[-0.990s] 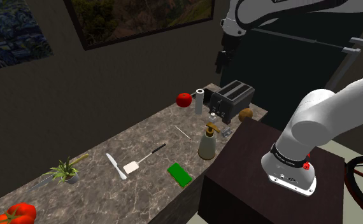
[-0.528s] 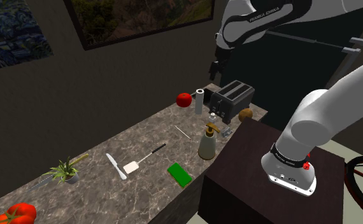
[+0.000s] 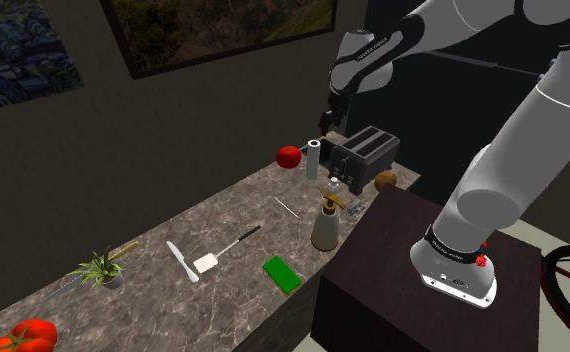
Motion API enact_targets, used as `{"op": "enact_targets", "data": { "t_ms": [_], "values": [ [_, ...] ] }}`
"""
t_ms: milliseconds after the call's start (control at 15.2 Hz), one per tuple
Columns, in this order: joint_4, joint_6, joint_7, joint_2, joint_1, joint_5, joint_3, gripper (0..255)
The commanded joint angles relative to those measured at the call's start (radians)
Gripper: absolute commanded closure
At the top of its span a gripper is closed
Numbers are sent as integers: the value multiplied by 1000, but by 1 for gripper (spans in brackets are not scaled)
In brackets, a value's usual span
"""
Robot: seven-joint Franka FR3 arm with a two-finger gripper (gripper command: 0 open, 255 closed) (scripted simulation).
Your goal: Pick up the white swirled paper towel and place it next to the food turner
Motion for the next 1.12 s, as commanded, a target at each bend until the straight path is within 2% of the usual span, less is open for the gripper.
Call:
{"op": "enact_targets", "data": {
  "t_ms": [0, 264, 594, 858, 1056],
  "values": [
    [33, 51, -41, 81, -2, 43, -15, 0],
    [114, 132, -128, 244, -20, 150, -16, 0],
    [245, 199, -225, 443, -83, 274, 23, 0],
    [359, 229, -270, 581, -137, 333, 59, 0],
    [376, 251, -282, 621, -149, 349, 76, 0]
  ]
}}
